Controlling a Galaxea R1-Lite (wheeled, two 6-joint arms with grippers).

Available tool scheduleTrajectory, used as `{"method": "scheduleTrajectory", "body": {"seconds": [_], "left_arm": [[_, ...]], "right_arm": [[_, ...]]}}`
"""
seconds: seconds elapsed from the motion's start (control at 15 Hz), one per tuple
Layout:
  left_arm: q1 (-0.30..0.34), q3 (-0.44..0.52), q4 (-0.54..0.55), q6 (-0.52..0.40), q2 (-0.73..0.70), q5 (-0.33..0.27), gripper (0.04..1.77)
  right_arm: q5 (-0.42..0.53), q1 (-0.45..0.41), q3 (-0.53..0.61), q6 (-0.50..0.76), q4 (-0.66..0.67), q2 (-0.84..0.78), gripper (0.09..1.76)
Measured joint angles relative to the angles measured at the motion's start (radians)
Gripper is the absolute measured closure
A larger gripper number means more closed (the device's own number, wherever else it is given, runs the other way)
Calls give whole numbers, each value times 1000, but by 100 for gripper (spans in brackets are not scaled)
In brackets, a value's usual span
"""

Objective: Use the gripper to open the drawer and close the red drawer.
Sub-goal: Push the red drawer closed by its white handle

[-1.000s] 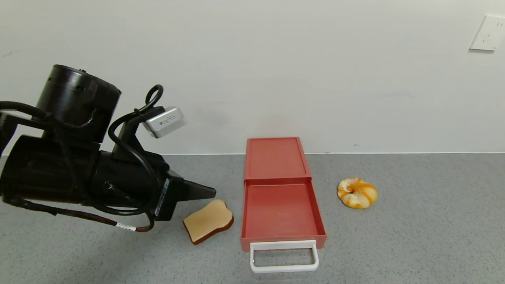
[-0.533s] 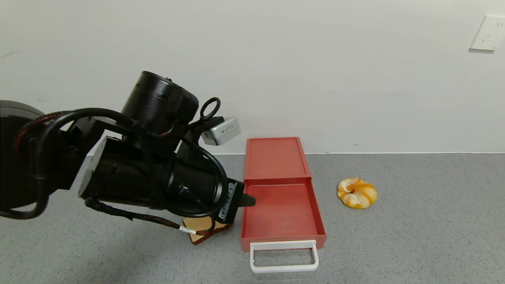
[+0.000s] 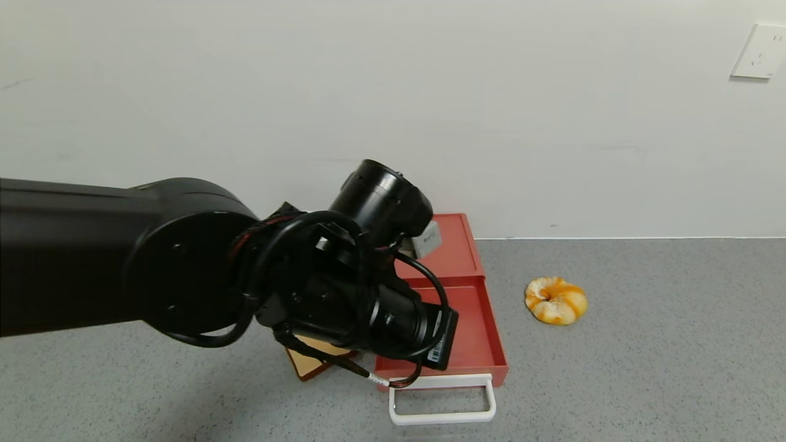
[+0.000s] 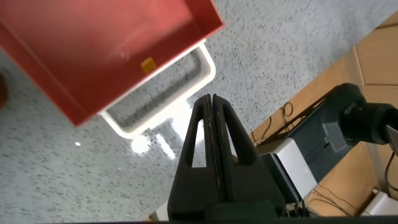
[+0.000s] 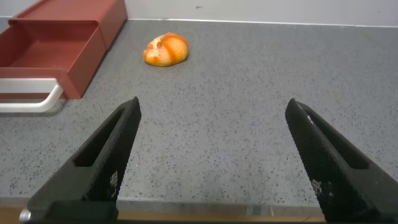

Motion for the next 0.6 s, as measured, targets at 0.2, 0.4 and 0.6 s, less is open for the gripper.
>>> {"method": "scheduleTrajectory", "body": {"seconds": [0.2, 0.4, 0.6], "left_arm": [[-41, -100, 82, -85, 94, 6, 170], [-83, -154, 93, -145, 166, 33, 170], [-114, -173, 92, -201, 220, 60, 170]], "right_arm": [[0, 0, 0, 0, 0, 0, 14], [0, 0, 0, 0, 0, 0, 14], [0, 0, 0, 0, 0, 0, 14]]}}
